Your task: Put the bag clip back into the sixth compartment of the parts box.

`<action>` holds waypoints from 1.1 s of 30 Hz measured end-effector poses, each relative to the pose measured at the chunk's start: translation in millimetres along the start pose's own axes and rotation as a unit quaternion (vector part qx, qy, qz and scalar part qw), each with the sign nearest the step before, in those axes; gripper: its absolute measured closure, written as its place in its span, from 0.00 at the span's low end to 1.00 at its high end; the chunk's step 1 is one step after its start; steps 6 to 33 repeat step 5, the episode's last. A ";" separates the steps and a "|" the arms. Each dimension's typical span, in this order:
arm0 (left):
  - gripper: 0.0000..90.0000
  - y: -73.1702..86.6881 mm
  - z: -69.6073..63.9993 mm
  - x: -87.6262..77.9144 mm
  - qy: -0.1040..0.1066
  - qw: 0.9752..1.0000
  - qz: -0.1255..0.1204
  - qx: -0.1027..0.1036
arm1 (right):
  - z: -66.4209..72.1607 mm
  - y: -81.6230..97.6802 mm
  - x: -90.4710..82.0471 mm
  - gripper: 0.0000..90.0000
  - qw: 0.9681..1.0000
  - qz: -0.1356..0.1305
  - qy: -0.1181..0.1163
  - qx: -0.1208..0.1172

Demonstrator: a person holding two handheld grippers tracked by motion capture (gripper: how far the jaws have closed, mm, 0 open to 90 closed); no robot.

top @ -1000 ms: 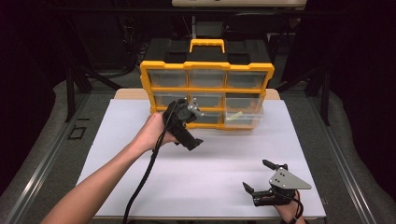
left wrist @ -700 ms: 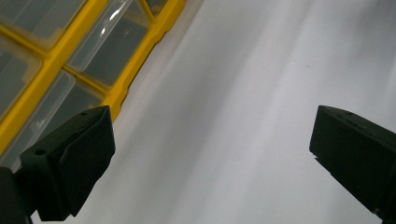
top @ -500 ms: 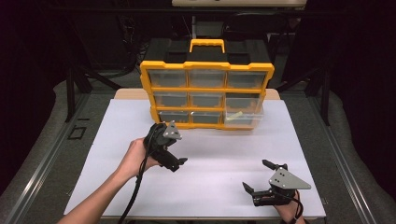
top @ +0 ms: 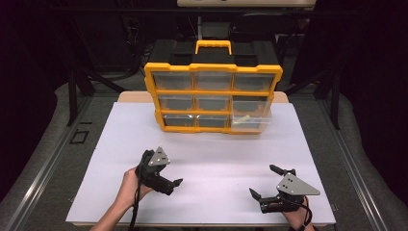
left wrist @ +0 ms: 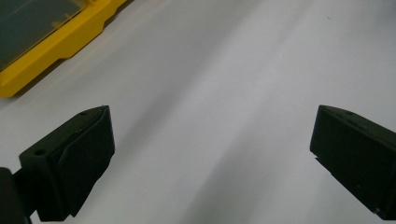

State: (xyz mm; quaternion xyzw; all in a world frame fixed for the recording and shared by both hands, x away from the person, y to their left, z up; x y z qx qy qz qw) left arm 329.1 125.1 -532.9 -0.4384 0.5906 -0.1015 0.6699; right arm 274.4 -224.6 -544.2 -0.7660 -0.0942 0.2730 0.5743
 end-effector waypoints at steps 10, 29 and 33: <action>0.00 5.7 0.1 -5.3 -0.007 1.000 -0.016 -0.004 | 0.4 0.0 0.4 0.00 1.000 0.001 0.000 -0.001; 0.00 5.7 0.1 -5.3 -0.007 1.000 -0.016 -0.004 | 0.4 0.0 0.4 0.00 1.000 0.001 0.000 -0.001; 0.00 5.7 0.1 -5.3 -0.007 1.000 -0.016 -0.004 | 0.4 0.0 0.4 0.00 1.000 0.001 0.000 -0.001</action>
Point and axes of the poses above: each handheld gripper's, and its own axes: x roughly forward along the jaws, y roughly out of its underside, z roughly to its left, the point moved 5 cm from there along x, roughly forward along the jaws, and after that the axes turned 10 degrees about y, right-handed, at the moved point
